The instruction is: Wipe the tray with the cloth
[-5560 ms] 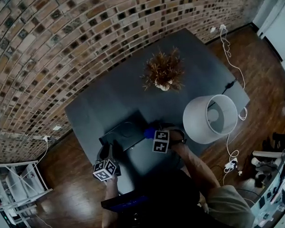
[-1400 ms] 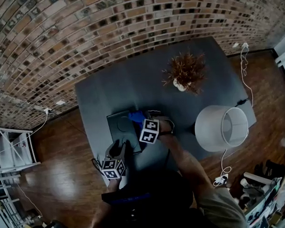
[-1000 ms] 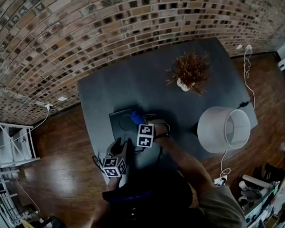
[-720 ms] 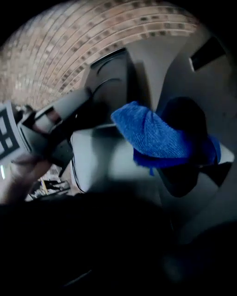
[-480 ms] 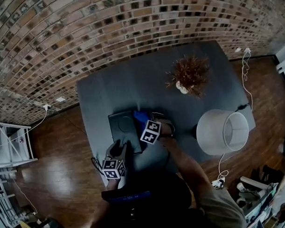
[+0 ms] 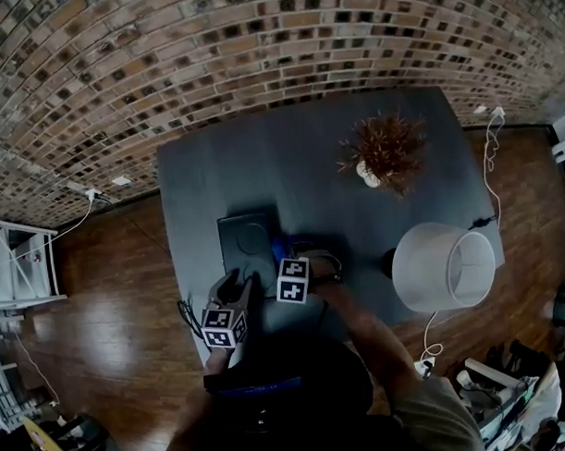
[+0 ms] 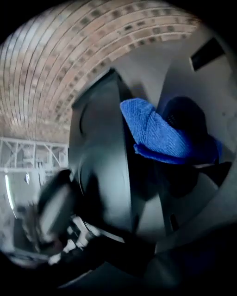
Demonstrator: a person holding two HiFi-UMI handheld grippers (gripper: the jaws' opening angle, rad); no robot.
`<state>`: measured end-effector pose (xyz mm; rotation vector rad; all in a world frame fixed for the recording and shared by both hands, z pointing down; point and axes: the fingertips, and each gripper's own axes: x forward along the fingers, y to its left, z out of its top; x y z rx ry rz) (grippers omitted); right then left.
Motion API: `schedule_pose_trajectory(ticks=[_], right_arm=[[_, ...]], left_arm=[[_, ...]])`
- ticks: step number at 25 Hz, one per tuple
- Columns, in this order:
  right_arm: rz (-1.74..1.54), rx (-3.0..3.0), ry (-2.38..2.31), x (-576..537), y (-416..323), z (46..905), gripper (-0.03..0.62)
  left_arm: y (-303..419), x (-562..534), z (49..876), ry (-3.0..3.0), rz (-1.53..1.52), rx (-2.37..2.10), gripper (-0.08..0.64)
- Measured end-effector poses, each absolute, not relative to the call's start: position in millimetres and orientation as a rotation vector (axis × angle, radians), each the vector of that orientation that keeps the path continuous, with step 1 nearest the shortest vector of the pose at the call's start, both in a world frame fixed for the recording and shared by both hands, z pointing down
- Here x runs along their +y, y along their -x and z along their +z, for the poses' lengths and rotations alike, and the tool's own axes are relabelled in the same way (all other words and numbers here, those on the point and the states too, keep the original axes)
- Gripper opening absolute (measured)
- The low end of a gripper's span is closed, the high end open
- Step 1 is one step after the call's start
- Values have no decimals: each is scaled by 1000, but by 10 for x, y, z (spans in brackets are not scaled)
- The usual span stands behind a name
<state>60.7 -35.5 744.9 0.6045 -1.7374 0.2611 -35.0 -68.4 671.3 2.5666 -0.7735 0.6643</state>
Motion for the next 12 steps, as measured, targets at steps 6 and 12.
schedule_pose_trajectory(ticks=[6, 12], right_arm=[[427, -1733, -695, -368, -966, 7352, 136], [248, -1690, -1072, -1773, -1436, 7356, 137]], left_arm=[[372, -647, 6749, -2555, 677, -748, 169], [353, -652, 6732, -2570, 668, -756, 167]])
